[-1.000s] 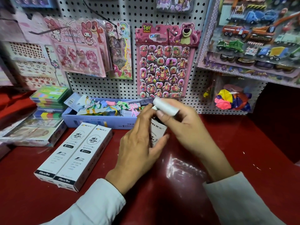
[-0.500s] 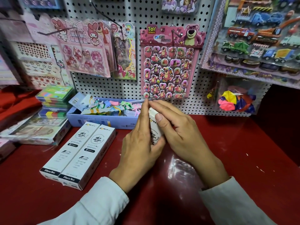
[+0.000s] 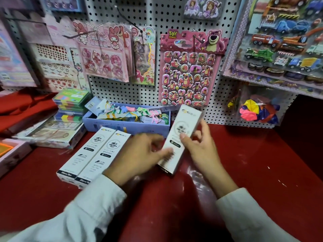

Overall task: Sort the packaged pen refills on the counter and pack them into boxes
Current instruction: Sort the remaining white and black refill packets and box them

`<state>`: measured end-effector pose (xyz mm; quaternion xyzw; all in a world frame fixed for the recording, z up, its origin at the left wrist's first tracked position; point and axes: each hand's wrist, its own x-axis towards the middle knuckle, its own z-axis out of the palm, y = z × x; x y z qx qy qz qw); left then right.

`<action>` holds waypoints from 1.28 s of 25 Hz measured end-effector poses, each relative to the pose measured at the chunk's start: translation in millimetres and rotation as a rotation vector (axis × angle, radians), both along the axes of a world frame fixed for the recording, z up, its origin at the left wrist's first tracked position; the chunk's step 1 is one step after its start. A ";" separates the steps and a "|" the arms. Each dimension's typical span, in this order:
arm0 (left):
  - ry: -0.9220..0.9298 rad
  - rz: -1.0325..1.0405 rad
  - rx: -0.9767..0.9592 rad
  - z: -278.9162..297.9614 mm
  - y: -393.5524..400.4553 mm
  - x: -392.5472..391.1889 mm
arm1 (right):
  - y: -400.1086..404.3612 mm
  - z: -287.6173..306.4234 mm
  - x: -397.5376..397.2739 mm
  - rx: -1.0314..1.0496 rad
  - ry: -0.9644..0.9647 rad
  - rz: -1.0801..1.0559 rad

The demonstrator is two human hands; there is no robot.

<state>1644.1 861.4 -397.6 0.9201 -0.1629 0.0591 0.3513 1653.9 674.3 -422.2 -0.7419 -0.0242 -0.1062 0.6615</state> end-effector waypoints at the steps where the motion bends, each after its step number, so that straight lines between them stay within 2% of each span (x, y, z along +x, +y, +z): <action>1: 0.018 0.066 -0.027 4.7 22.7 4.3 | -5.8 -2.5 2.8 0.055 0.072 0.010; 2: 0.037 0.159 -0.004 7.4 49.2 7.4 | -9.6 -4.0 3.8 0.080 0.157 0.022; 4: 0.140 0.313 0.258 4.3 98.6 13.2 | -9.5 -10.3 3.0 0.035 0.314 -0.006; 5: 0.243 0.338 0.407 -0.3 116.9 13.7 | -6.1 -15.4 2.2 -0.109 0.358 -0.045; 6: 0.349 0.331 0.492 -6.7 129.0 13.9 | -2.4 -20.3 1.4 -0.338 0.377 -0.089; 7: 0.428 0.308 0.511 -12.3 135.2 12.9 | 0.9 -25.0 1.1 -0.553 0.370 -0.111; 8: 0.461 0.289 0.506 -16.0 137.0 10.5 | 3.9 -24.3 -1.4 -0.701 0.370 -0.112; 9: 0.439 0.278 0.512 -18.3 136.6 8.3 | 5.2 -21.7 -3.1 -0.759 0.374 -0.083; 11: 0.340 0.259 0.513 -18.6 126.3 1.2 | 5.3 -13.4 -7.4 -0.789 0.398 0.015; 13: 0.273 0.213 0.421 -24.0 98.6 -10.8 | 5.2 -9.4 -11.9 -0.782 0.404 0.097; 16: 0.174 -0.012 0.299 -40.6 40.8 -27.5 | -0.9 -8.7 -15.6 -0.948 0.388 0.071; 18: 0.195 -0.145 0.293 -45.1 16.0 -29.5 | -16.3 -5.4 -17.1 -1.080 0.405 0.006; 20: 0.242 -0.238 0.327 -48.2 7.6 -25.0 | -34.2 -3.8 -18.0 -1.059 0.437 -0.013; 22: 0.194 -0.264 0.370 -50.2 5.2 -20.1 | -43.9 -7.0 -17.2 -1.037 0.427 -0.014; 24: 0.142 -0.244 0.376 -50.8 2.0 -15.8 | -44.0 -10.1 -14.9 -1.019 0.391 -0.037; 32: 0.146 -0.142 0.405 -48.1 -4.4 -19.7 | -42.9 -20.3 -7.4 -0.967 0.343 -0.032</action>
